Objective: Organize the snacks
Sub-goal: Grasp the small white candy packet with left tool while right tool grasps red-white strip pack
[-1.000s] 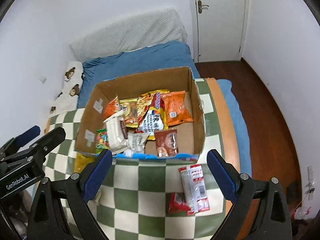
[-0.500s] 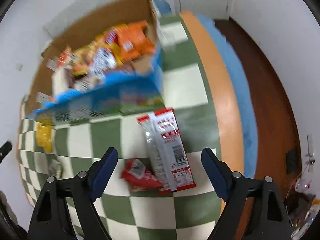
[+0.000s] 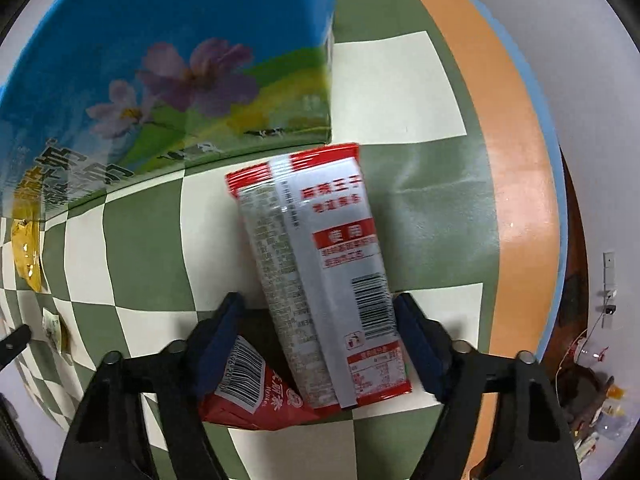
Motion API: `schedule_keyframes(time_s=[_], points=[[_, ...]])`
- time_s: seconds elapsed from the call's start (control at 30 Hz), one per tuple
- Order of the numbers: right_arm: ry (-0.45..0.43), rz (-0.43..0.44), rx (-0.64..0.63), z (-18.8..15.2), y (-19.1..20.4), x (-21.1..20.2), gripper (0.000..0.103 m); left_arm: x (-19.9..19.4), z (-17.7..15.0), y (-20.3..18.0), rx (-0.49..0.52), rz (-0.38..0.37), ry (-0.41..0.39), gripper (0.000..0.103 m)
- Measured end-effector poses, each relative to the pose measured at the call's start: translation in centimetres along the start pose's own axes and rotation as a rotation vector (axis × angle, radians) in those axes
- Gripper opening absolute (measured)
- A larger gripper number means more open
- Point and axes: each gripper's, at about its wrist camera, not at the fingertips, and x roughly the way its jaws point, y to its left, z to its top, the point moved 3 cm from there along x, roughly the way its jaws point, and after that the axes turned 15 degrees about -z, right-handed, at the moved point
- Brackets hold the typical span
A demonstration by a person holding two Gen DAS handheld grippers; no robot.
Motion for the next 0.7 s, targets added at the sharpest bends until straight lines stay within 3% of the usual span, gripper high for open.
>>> schedule_keyframes(time_s=[0.03, 0.07, 0.2, 0.4, 0.53, 0.6, 0.67, 0.7], points=[[-0.002, -0.004, -0.002, -0.1, -0.2, -0.1, 0.063, 0.5, -0.1, -0.2, 0.022, -0.002, 0.002, 0.077], [-0.005, 0.002, -0.002, -0.4, -0.4, -0.1, 0.062, 1.3, -0.1, -0.4, 0.052, 0.009, 0.013, 0.049], [-0.007, 0.007, 0.007, -1.3, -1.3, -0.3, 0.058, 2.1, -0.5, -1.3, 0.12, 0.044, 0.01, 0.049], [0.025, 0.043, 0.072, -4.4, -3.6, -0.3, 0.056, 1.4, -4.0, -2.2, 0.13, -0.013, 0.037, 0.045], [0.081, 0.077, 0.114, -9.1, -4.6, -0.2, 0.057, 2.0, -7.3, -2.9, 0.164, -0.071, 0.107, 0.045], [0.114, 0.1, 0.121, -11.0, -4.5, 0.0, 0.058, 2.7, -8.1, -2.9, 0.177, -0.094, 0.119, 0.048], [0.151, 0.118, 0.137, -12.8, -4.3, 0.4, 0.06, 3.8, -8.2, -2.3, 0.135, -0.139, 0.147, 0.062], [0.156, 0.121, 0.141, -13.2, -4.3, 0.5, 0.062, 4.2, -8.2, -2.0, 0.117, -0.152, 0.16, 0.063]])
